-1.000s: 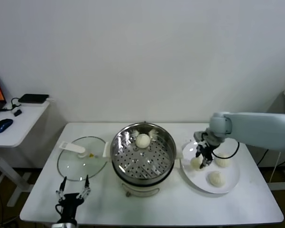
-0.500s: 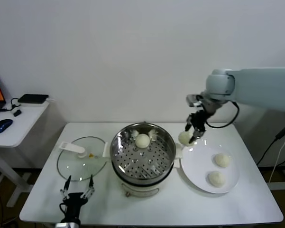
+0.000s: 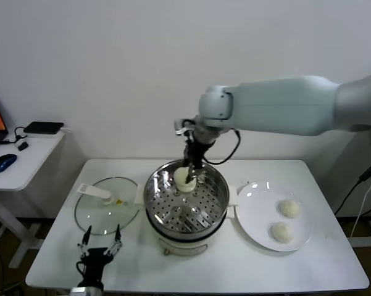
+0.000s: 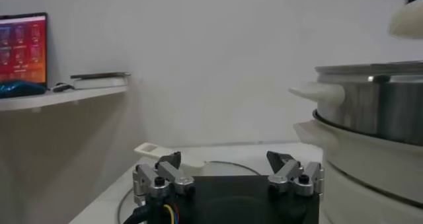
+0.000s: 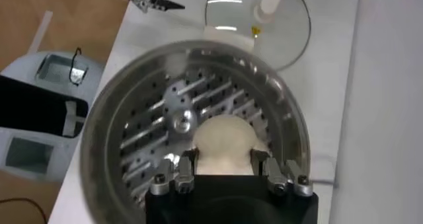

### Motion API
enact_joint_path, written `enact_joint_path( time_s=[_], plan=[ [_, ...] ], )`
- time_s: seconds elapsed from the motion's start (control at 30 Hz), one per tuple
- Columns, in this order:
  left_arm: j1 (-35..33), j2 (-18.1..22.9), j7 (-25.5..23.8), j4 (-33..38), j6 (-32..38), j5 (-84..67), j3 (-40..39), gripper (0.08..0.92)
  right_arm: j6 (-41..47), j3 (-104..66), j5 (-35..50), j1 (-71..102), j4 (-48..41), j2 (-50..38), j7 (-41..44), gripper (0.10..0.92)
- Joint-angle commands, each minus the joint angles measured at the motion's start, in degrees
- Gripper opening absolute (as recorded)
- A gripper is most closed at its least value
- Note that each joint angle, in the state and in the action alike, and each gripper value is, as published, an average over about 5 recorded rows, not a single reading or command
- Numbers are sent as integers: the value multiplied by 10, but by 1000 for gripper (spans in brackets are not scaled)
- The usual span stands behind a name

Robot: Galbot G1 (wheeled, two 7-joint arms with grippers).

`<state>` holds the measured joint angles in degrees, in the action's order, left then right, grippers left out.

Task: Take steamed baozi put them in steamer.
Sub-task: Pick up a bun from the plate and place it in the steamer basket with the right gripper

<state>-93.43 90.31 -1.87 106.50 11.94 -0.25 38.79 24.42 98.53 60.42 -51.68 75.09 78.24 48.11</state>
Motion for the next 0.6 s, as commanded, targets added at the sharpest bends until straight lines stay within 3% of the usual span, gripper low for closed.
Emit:
enact_joint_path(
  time_s=[0.03,0.6],
  plan=[
    [3,0,-1,-2,-1,-2,4,823,30,-33,-1,79,-52,81,-23,551],
    [10,4,-2,-6,-3,-1,2,823,20,-10,-32,91,-43,60,-14,555]
  ],
)
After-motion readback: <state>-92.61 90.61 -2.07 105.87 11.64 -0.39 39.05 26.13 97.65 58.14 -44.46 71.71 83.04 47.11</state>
